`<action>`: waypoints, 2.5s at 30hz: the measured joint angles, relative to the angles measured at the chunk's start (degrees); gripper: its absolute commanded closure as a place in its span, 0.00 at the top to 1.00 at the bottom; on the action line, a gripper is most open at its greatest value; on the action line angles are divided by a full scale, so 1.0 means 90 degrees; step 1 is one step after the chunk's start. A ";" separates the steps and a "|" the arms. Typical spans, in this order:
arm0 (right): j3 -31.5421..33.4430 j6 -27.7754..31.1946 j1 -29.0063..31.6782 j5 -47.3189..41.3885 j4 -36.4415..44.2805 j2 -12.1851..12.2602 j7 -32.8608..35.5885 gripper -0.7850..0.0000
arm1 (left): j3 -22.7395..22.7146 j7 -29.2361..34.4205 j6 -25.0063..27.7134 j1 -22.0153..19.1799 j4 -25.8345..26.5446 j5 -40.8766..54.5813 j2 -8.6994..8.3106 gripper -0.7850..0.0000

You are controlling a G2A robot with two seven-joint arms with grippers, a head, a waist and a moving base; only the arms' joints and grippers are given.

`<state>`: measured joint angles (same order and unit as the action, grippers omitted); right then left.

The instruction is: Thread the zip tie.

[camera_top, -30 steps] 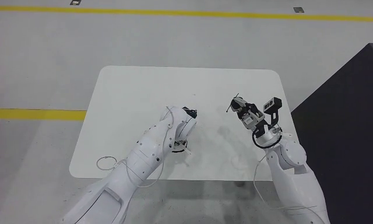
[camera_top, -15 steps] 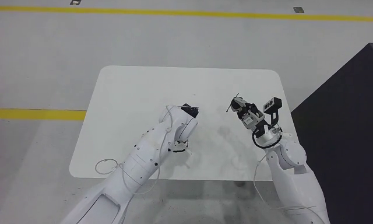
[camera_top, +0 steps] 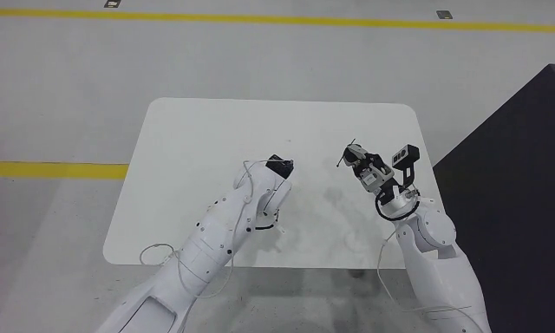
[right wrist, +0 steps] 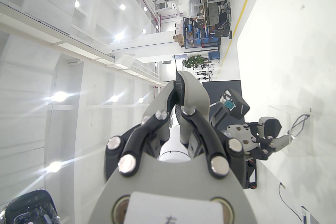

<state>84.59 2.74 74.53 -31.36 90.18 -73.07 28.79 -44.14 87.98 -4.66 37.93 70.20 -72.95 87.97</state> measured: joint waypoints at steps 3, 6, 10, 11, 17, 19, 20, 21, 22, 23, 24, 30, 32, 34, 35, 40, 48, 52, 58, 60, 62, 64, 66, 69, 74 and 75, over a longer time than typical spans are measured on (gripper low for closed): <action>0.0000 0.0000 0.0000 0.0000 0.0000 0.0000 0.0000 0.00 | 0.0044 -0.0038 0.0043 -0.0024 -0.0054 -0.0067 0.0027 0.25; 0.0000 0.0000 0.0000 0.0000 0.0000 0.0000 0.0000 0.00 | 0.0110 -0.0125 0.0095 -0.0053 -0.0205 -0.0077 0.0073 0.23; 0.0000 0.0000 0.0000 0.0000 0.0000 0.0000 0.0000 0.00 | 0.0161 -0.0236 0.0104 -0.0111 -0.0393 -0.0115 0.0126 0.20; 0.0000 0.0000 0.0000 0.0000 0.0000 0.0000 0.0000 0.00 | 0.0178 -0.0236 0.0114 -0.0122 -0.0438 -0.0126 0.0139 0.17; 0.0000 0.0000 0.0000 0.0000 0.0000 0.0000 0.0000 0.00 | 0.0226 -0.0296 0.0166 -0.0199 -0.0646 -0.0129 0.0215 0.17; 0.0000 0.0000 0.0000 0.0000 0.0000 0.0000 0.0000 0.00 | 0.0225 -0.0314 0.0178 -0.0223 -0.0730 -0.0113 0.0238 0.16; 0.0000 0.0000 0.0000 0.0000 0.0000 0.0000 0.0000 0.00 | 0.0226 -0.0325 0.0186 -0.0231 -0.0762 -0.0108 0.0248 0.16; 0.0000 0.0000 0.0000 0.0000 0.0000 0.0000 0.0000 0.00 | 0.0230 -0.0334 0.0199 -0.0236 -0.0795 -0.0098 0.0259 0.16; 0.0000 0.0000 0.0000 0.0000 0.0000 0.0000 0.0000 0.00 | 0.0234 -0.0346 0.0225 -0.0244 -0.0841 -0.0064 0.0275 0.16; 0.0000 0.0000 0.0000 0.0000 0.0000 0.0000 0.0000 0.00 | 0.0236 -0.0358 0.0241 -0.0252 -0.0877 -0.0045 0.0286 0.17; 0.0000 0.0000 0.0000 0.0000 0.0000 0.0000 0.0000 0.00 | 0.0239 -0.0376 0.0249 -0.0269 -0.0921 -0.0039 0.0300 0.17; 0.0000 0.0000 0.0000 0.0000 0.0000 0.0000 0.0000 0.00 | 0.0236 -0.0453 0.0259 -0.0345 -0.1141 -0.0011 0.0364 0.16; 0.0000 0.0000 0.0000 0.0000 0.0000 0.0000 0.0000 0.00 | 0.0241 -0.0479 0.0264 -0.0357 -0.1211 -0.0003 0.0386 0.16; 0.0000 0.0000 0.0000 0.0000 0.0000 0.0000 0.0000 0.00 | 0.0242 -0.0504 0.0269 -0.0383 -0.1264 -0.0008 0.0406 0.16; 0.0000 0.0000 0.0000 0.0000 0.0000 0.0000 0.0000 0.00 | 0.0242 -0.0513 0.0272 -0.0394 -0.1284 -0.0005 0.0417 0.16; 0.0000 0.0000 0.0000 0.0000 0.0000 0.0000 0.0000 0.00 | 0.0257 -0.0537 0.0291 -0.0419 -0.1372 0.0038 0.0473 0.14; 0.0000 0.0000 0.0000 0.0000 0.0000 0.0000 0.0000 0.00 | 0.0252 -0.0560 0.0347 -0.0421 -0.1446 0.0061 0.0535 0.13; 0.0000 0.0000 0.0000 0.0000 0.0000 0.0000 0.0000 0.00 | 0.0251 -0.0568 0.0378 -0.0390 -0.1390 0.0005 0.0548 0.10; 0.0000 0.0000 0.0000 0.0000 0.0000 0.0000 0.0000 0.00 | 0.0221 -0.0564 0.0467 -0.0361 -0.1389 -0.0083 0.0557 0.13; 0.0000 0.0000 0.0000 0.0000 0.0000 0.0000 0.0000 0.00 | 0.0202 -0.0574 0.0473 -0.0364 -0.1390 -0.0100 0.0561 0.13; 0.0000 0.0000 0.0000 0.0000 0.0000 0.0000 0.0000 0.00 | 0.0185 -0.0578 0.0474 -0.0356 -0.1380 -0.0116 0.0567 0.15; 0.0000 0.0000 0.0000 0.0000 0.0000 0.0000 0.0000 0.00 | 0.0170 -0.0580 0.0488 -0.0339 -0.1356 -0.0118 0.0573 0.13; 0.0000 0.0000 0.0000 0.0000 0.0000 0.0000 0.0000 0.00 | 0.0158 -0.0590 0.0536 -0.0314 -0.1305 -0.0098 0.0579 0.14; 0.0000 0.0000 0.0000 0.0000 0.0000 0.0000 0.0000 0.00 | 0.0120 -0.0589 0.0601 -0.0281 -0.1254 -0.0056 0.0582 0.18; 0.0000 0.0000 0.0000 0.0000 0.0000 0.0000 0.0000 0.00 | 0.0076 -0.0550 0.0587 -0.0277 -0.1362 -0.0072 0.0594 0.20; 0.0000 0.0000 0.0000 0.0000 0.0000 0.0000 0.0000 0.00 | 0.0065 -0.0550 0.0580 -0.0288 -0.1405 -0.0074 0.0599 0.21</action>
<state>84.59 2.74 74.53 -31.36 90.18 -73.07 28.79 -43.56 83.03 0.56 35.33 57.55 -73.62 93.37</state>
